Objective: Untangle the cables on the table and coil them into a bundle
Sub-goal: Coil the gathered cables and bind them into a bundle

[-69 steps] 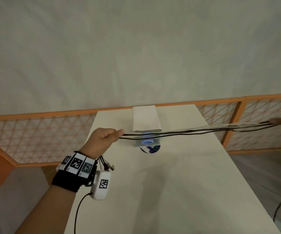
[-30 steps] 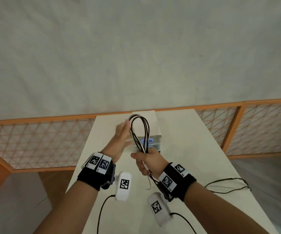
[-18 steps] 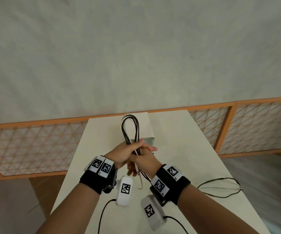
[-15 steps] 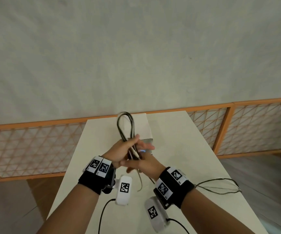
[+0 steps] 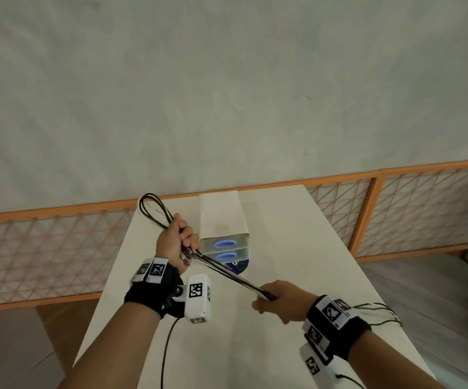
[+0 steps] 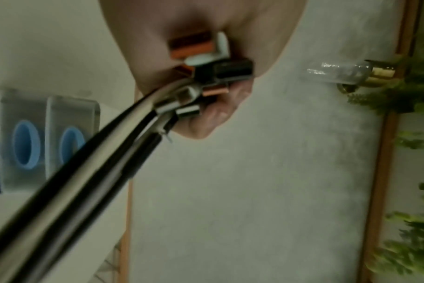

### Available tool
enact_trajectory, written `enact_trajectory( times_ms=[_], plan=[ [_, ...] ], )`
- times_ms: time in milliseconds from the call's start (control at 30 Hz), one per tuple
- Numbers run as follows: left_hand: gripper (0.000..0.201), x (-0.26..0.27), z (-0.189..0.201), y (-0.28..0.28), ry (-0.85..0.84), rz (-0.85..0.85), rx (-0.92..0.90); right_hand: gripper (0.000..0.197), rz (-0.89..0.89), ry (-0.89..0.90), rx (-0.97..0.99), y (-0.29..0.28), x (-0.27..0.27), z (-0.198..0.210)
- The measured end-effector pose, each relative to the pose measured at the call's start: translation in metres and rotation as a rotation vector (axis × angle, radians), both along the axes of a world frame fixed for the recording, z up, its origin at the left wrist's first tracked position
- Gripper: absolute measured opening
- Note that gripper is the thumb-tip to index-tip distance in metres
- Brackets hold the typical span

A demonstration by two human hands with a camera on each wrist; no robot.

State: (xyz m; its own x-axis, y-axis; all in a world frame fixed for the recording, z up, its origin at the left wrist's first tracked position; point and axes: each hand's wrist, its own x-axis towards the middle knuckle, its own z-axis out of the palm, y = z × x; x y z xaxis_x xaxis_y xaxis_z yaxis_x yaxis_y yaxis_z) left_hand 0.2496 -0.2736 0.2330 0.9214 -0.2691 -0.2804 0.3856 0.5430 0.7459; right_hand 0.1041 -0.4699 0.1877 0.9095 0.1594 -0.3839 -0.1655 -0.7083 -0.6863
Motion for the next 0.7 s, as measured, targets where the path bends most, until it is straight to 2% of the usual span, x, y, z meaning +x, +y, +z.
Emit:
enact_trajectory(
  times_ms=[67, 167, 233, 300, 333, 367, 433, 467, 533, 600, 633, 700],
  plan=[
    [0.041, 0.005, -0.006, 0.007, -0.012, 0.056, 0.09, 0.021, 0.105, -0.105, -0.112, -0.001, -0.006, 0.018],
    [0.05, 0.0, -0.016, 0.007, -0.115, 0.057, 0.425, 0.015, 0.281, -0.293, -0.162, 0.014, -0.009, 0.062],
    [0.062, -0.012, -0.019, 0.001, -0.184, -0.09, 0.599, 0.016, 0.386, -0.447, -0.18, 0.026, 0.0, 0.096],
    [0.071, -0.026, -0.012, -0.009, -0.218, -0.268, 0.687, 0.012, 0.466, -0.577, -0.211, 0.037, 0.016, 0.127],
    [0.075, -0.033, -0.009, -0.014, -0.213, -0.337, 0.684, 0.01, 0.481, -0.612, -0.222, 0.04, 0.025, 0.14],
    [0.075, -0.038, -0.007, -0.019, -0.171, -0.403, 0.596, 0.009, 0.47, -0.628, -0.23, 0.041, 0.036, 0.151],
    [0.077, -0.047, -0.004, -0.027, -0.044, -0.5, 0.31, 0.017, 0.385, -0.617, -0.247, 0.037, 0.058, 0.165],
    [0.084, -0.05, -0.004, -0.027, -0.012, -0.544, 0.218, 0.024, 0.325, -0.597, -0.254, 0.033, 0.067, 0.169],
    [0.091, -0.053, -0.005, -0.021, -0.012, -0.666, 0.174, 0.036, 0.238, -0.541, -0.269, 0.025, 0.082, 0.171],
    [0.093, -0.057, -0.004, -0.013, -0.003, -0.779, 0.156, 0.037, 0.21, -0.485, -0.29, 0.022, 0.091, 0.169],
    [0.092, -0.06, -0.002, -0.01, 0.002, -0.818, 0.153, 0.036, 0.207, -0.458, -0.288, 0.022, 0.093, 0.168],
    [0.076, -0.066, 0.003, -0.006, 0.011, -0.872, 0.147, 0.031, 0.208, -0.39, -0.276, 0.024, 0.095, 0.164]
  ],
)
